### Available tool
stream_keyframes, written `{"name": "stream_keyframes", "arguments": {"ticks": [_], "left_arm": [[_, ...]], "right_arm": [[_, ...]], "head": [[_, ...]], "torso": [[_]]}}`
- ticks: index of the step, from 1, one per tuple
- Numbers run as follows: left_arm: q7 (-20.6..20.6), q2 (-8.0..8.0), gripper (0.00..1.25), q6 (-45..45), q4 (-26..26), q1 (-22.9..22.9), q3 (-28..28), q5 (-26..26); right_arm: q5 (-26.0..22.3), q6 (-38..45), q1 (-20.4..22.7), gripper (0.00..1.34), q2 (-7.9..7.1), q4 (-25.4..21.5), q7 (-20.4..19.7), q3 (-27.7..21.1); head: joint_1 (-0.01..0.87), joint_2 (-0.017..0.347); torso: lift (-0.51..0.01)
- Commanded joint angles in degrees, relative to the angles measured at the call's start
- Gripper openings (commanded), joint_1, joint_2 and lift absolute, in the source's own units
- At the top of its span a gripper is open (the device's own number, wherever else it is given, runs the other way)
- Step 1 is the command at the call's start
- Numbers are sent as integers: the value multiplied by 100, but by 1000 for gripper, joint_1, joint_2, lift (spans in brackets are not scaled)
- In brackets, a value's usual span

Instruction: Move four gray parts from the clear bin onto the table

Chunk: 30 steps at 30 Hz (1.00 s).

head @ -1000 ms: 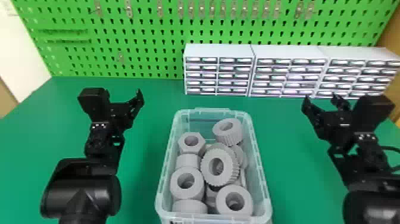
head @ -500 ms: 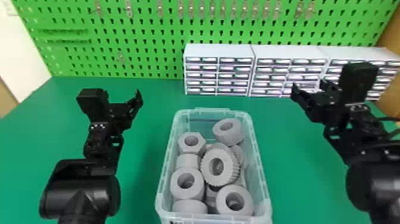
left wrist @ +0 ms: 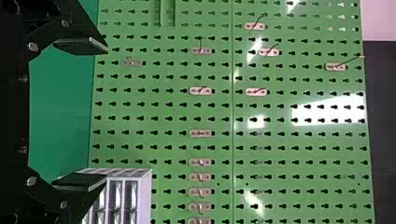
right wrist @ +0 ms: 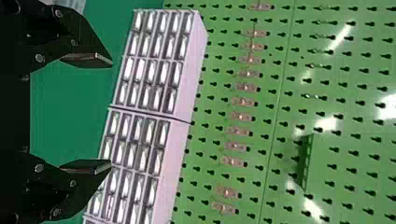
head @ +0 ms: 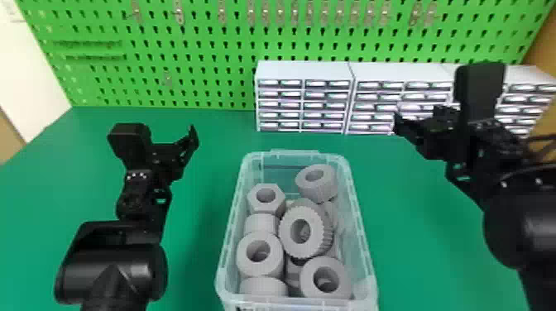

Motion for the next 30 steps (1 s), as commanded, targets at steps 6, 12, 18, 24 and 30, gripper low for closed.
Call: {"name": "stream_keyframes", "arguments": {"ticks": [6, 12, 18, 24, 30], "left_arm": [[0, -15, 953, 1, 25, -4, -52, -6], [0, -15, 953, 1, 34, -12, -79, -6], [0, -15, 953, 1, 42, -12, -79, -6], [0, -15, 953, 1, 42, 23, -70, -15], [0, -15, 953, 1, 42, 23, -70, -33]], "right_arm": [[-370, 1317, -542, 842, -202, -147, 1, 278], [-466, 1827, -806, 842, -263, -147, 1, 524], [-589, 2328, -1034, 842, -272, -120, 1, 735], [-862, 2961, -1289, 842, -299, -41, 1, 990], [-1310, 3128, -1456, 842, -307, 284, 1, 1165]], "head": [[693, 72], [693, 72], [693, 72], [693, 72], [693, 72]], "torso": [[-52], [-52], [-52], [-52], [-52]]}}
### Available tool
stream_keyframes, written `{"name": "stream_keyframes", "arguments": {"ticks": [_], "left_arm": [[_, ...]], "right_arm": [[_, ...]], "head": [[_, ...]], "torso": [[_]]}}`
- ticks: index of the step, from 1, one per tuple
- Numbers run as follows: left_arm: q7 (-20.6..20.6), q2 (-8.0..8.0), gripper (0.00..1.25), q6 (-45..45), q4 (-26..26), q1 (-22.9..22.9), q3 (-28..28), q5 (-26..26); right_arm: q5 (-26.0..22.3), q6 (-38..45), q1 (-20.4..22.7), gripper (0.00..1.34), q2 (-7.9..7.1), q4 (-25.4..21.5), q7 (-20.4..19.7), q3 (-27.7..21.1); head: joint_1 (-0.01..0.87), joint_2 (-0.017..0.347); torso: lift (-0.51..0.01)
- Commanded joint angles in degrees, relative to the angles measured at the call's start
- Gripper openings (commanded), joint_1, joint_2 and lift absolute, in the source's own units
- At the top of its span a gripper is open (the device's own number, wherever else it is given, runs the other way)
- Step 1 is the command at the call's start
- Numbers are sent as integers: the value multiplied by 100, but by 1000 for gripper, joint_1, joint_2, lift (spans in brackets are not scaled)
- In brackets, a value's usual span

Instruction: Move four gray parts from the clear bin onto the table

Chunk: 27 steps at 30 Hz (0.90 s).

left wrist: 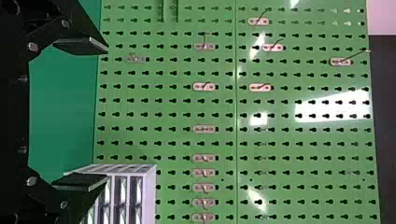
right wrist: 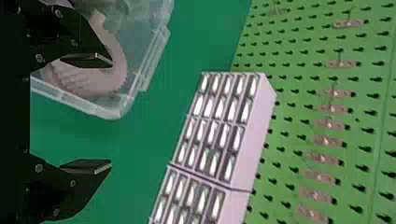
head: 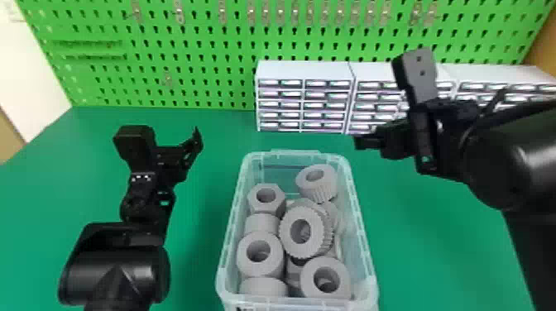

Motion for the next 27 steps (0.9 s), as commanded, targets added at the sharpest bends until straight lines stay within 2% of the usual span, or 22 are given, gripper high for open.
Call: {"name": "stream_keyframes", "arguments": {"ticks": [1, 5, 14, 27], "left_arm": [[-1, -15, 953, 0, 0, 2, 1, -15], [-1, -15, 953, 0, 0, 2, 1, -15], [-1, -15, 953, 0, 0, -42, 27, -23], [-1, -15, 954, 0, 0, 2, 36, -67]], "right_arm": [[-356, 86, -141, 842, -21, 270, 0, 164], [-531, 288, -334, 842, -30, 508, 0, 340], [-751, 736, -660, 841, 58, 947, 0, 551], [-1155, 1131, -1002, 841, 102, 1263, 0, 972]], "head": [[693, 72], [693, 72], [693, 72], [693, 72]], "torso": [[-52], [-52], [-52], [-52]]}}
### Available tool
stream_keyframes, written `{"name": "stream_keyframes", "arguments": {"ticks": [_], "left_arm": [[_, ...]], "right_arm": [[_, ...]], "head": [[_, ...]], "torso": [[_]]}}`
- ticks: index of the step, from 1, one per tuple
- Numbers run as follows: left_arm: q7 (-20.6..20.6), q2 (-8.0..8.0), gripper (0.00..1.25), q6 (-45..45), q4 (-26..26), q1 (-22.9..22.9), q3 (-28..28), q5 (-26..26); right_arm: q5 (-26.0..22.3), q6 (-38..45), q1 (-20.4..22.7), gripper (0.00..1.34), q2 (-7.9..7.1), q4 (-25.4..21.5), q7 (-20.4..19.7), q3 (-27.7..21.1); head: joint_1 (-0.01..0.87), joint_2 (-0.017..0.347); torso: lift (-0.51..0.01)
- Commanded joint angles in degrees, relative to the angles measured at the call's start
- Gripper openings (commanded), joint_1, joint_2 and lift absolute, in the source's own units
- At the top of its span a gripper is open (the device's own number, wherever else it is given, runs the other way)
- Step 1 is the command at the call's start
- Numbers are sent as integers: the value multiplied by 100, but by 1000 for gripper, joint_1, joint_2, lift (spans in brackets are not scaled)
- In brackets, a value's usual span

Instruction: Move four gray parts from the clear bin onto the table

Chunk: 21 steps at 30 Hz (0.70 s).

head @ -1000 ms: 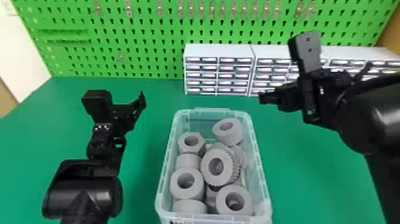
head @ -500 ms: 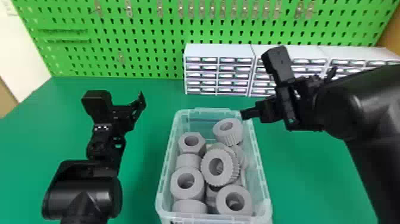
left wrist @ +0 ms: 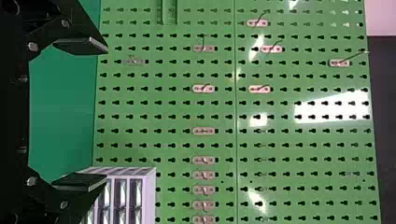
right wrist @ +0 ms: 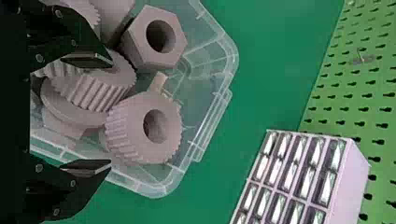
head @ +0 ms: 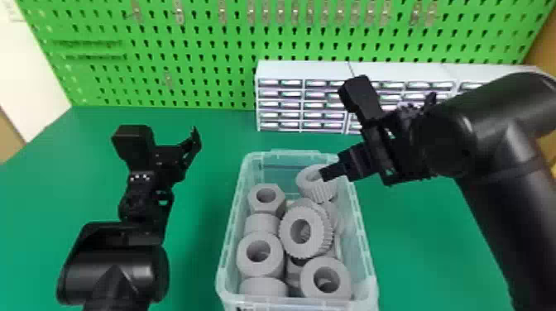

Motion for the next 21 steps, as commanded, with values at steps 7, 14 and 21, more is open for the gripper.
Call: {"name": "stream_keyframes", "arguments": {"ticks": [7, 14, 21], "left_arm": [[0, -15, 953, -3, 0, 43, 73, -53], [9, 62, 953, 6, 0, -27, 29, -18], [123, 114, 953, -3, 0, -9, -6, 17]], "right_arm": [[-391, 38, -189, 841, 25, 356, 0, 242], [-541, 38, -224, 841, 7, 558, 0, 356], [-699, 38, -215, 841, -19, 672, 0, 470]], "head": [[693, 72], [693, 72], [693, 72]], "torso": [[-52], [-52], [-52]]}}
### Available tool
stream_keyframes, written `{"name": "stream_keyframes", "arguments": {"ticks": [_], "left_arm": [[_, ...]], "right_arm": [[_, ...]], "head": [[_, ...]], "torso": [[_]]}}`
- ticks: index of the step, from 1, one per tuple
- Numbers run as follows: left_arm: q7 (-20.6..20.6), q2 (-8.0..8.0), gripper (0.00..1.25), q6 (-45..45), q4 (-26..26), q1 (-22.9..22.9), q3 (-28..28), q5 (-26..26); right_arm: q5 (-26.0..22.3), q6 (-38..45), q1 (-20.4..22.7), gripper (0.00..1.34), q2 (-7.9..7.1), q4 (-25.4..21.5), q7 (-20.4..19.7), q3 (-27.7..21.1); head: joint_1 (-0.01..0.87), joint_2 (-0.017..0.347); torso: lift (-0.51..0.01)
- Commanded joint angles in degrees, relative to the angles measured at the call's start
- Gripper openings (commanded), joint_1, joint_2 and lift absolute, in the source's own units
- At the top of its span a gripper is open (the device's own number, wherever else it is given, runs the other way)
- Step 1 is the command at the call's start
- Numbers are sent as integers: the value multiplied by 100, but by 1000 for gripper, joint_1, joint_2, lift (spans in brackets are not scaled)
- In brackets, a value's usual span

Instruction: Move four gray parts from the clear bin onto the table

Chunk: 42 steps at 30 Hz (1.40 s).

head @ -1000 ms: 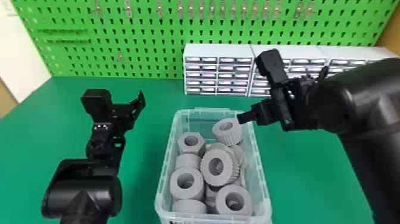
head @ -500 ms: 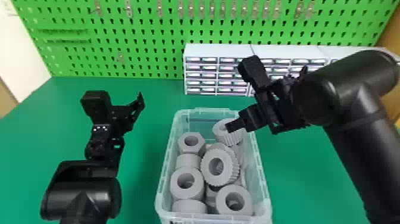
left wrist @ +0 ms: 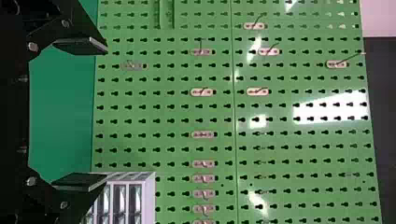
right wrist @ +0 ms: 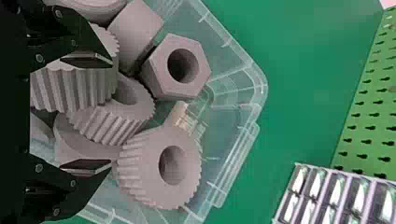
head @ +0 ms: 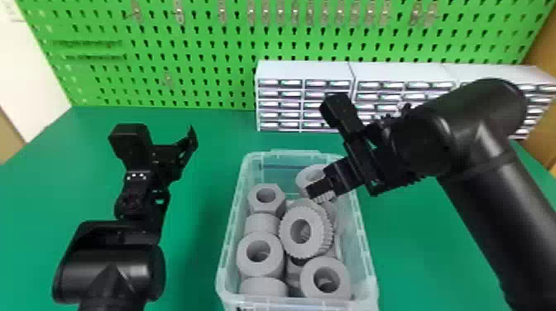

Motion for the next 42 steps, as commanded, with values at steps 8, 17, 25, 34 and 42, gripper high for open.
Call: {"name": "stream_keyframes", "arguments": {"ticks": [8, 17, 25, 34, 42], "left_arm": [[239, 132, 953, 2, 9, -66, -199, 91], [274, 167, 954, 2, 26, -83, -252, 126], [283, 176, 954, -7, 26, -127, -278, 126], [283, 185, 953, -7, 35, -136, -287, 144], [283, 193, 953, -34, 26, -136, -278, 161]], "right_arm": [[-225, 17, -39, 841, -30, 229, 0, 299], [-295, 17, -30, 841, -39, 335, 0, 457], [-392, 17, -74, 841, -21, 449, 0, 615], [-471, 17, -74, 841, -21, 537, 0, 686], [-471, 17, -74, 841, -12, 572, 0, 686]], "head": [[693, 72], [693, 72], [693, 72], [693, 72], [693, 72]], "torso": [[-52], [-52], [-52], [-52], [-52]]}}
